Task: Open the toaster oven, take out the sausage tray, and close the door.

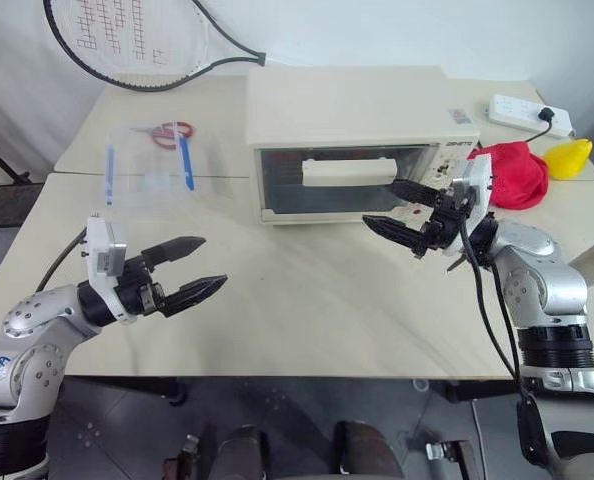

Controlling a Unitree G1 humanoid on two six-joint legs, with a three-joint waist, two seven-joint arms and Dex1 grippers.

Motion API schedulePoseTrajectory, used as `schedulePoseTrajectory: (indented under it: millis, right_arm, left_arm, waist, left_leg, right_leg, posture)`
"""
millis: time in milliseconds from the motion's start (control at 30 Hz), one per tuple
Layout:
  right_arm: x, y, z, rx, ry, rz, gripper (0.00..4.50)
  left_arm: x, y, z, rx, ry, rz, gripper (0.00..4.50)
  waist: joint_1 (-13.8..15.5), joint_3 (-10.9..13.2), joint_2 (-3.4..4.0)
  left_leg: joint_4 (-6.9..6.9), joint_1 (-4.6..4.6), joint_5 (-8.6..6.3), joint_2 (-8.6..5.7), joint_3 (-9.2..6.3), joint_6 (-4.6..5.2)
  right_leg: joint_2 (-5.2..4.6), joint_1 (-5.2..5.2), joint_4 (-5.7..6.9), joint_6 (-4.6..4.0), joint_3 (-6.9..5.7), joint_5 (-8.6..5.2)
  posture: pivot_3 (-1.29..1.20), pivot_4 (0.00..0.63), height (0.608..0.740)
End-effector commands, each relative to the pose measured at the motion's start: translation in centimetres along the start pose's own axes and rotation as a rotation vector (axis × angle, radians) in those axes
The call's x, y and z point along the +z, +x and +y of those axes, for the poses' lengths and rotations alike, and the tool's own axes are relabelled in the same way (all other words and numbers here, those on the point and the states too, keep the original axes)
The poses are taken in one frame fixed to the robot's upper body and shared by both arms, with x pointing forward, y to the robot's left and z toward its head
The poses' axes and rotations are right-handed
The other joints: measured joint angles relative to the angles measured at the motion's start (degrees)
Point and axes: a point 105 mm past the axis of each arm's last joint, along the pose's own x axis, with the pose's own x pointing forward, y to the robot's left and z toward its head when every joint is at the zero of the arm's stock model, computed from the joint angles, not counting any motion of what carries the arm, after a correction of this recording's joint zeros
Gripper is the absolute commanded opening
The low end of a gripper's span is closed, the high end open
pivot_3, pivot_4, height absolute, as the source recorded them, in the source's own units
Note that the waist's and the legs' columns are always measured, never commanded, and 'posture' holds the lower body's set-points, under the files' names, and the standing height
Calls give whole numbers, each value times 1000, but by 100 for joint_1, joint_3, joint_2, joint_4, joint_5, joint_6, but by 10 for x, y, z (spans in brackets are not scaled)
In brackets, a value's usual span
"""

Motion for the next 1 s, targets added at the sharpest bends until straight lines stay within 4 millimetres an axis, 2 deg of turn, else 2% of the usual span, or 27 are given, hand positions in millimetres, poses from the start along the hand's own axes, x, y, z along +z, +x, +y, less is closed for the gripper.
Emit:
schedulePoseTrajectory:
  millis: [33, 133, 200, 400, 500, 767, 933, 1000]
  right_arm:
    - [22, -5, 5, 27, -86, -57, 4500]
    - [22, -3, 10, 38, -101, -73, 4500]
    - [21, -2, 24, 96, -154, -57, 4500]
    - [-1, -5, 55, 248, -315, 56, 4500]
    - [-5, -4, 59, 255, -335, 57, 4500]
    - [-11, -5, 53, 251, -380, 68, 4500]
    - [-11, -5, 55, 260, -384, 70, 4500]
    - [-12, -5, 55, 258, -384, 72, 4500]
  left_arm:
    - [7, 0, -4, -7, 28, -26, 4462]
    - [7, 0, -3, -5, 26, -27, 4462]
    - [7, 1, -1, -4, 23, -28, 4462]
    - [16, 1, 12, 25, 9, -56, 4462]
    - [22, 1, 21, 38, -7, -81, 3915]
    - [56, 29, 64, 140, 69, -264, 1495]
    - [57, 53, 70, 83, 99, -268, 47]
    - [55, 65, 67, 34, 112, -254, 17]
  waist:
    - [2, 0, 0]
    - [1, 0, 0]
    - [2, 0, 0]
    - [-26, 1, 1]
    - [-99, 1, 1]
    - [-113, 3, -3]
    - [-111, 4, -4]
    - [-120, 4, -5]
  left_leg:
    - [0, 0, 0, 0, 0, 0]
    - [-1, 0, 0, 0, 0, 0]
    - [-3, -1, 0, 0, 0, 0]
    - [-6, -4, 0, 1, 10, 0]
    - [-6, -3, 0, 4, 13, -1]
    - [1, -2, 1, -2, 9, -3]
    - [1, -3, 2, -3, 17, -3]
    - [2, -4, 2, -3, 26, -3]
  right_leg:
    - [0, 0, 0, 0, 0, 0]
    - [1, -1, 0, 0, -1, 0]
    - [1, -2, -1, 0, -1, 0]
    - [5, -13, -1, 0, 0, 0]
    - [8, -13, 0, 0, 0, 0]
    - [5, -9, 3, 0, -5, 0]
    - [5, -9, 3, 1, -20, 0]
    - [6, -7, 3, 1, -24, 0]
  posture:
    - [0, 150, 740]
    - [0, 150, 740]
    - [0, 150, 740]
    - [0, 150, 740]
    - [0, 150, 740]
    - [0, 150, 740]
    - [0, 150, 740]
    - [0, 150, 740]
